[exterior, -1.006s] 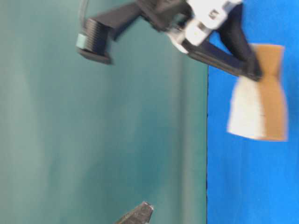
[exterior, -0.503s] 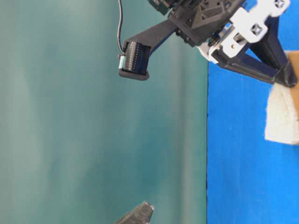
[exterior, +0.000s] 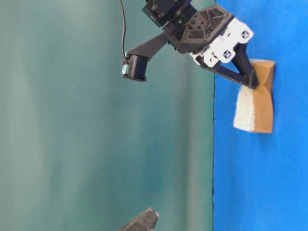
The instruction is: Hand over the sponge with the left arm and wipe it with the right arm.
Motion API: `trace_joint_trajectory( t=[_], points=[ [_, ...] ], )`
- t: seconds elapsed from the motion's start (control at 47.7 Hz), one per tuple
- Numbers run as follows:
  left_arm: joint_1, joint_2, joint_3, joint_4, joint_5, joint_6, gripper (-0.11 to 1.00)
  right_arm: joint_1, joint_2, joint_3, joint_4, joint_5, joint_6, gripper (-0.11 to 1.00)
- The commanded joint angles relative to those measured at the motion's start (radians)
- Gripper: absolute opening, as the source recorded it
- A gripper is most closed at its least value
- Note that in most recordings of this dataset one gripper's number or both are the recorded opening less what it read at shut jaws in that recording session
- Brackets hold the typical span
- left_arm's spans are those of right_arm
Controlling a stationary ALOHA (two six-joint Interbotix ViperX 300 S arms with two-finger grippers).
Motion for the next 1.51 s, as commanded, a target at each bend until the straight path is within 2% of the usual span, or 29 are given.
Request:
trace_joint_trajectory(
  t=[0.0,0.168,0.482,0.587,0.755,0.901,0.964,1.258,1.488],
  points=[
    [-0.005,-0.005,-0.011,0.002,-0.009,0.002,0.91,-0.017,-0.011,-0.018,-0.005,-0.005,-0.003,0.14],
    [-0.005,-0.003,-0.011,0.002,-0.009,0.002,0.91,0.051,-0.011,-0.009,0.005,-0.002,0.017,0.14],
    [-0.005,-0.003,-0.012,0.0,-0.009,0.003,0.91,0.339,-0.011,0.0,0.067,0.011,0.097,0.14],
    [-0.005,-0.003,-0.012,0.002,-0.009,0.003,0.91,0.397,-0.011,-0.008,0.071,0.021,0.127,0.14],
    [-0.005,-0.003,-0.012,0.002,-0.009,0.003,0.91,0.43,-0.011,-0.02,0.071,0.038,0.152,0.14],
    [-0.005,-0.003,-0.012,0.002,-0.011,0.003,0.91,0.397,-0.011,-0.018,0.064,0.044,0.14,0.14],
    [-0.005,-0.003,-0.011,0.002,-0.009,0.003,0.91,0.356,-0.014,-0.015,0.054,0.055,0.132,0.14],
    [-0.005,-0.003,-0.012,0.002,-0.011,0.002,0.91,0.103,-0.023,-0.018,-0.086,0.078,0.101,0.14],
    [-0.005,-0.003,-0.012,0.002,-0.009,0.0,0.91,-0.043,-0.023,-0.025,-0.143,0.074,0.097,0.14]
  ],
)
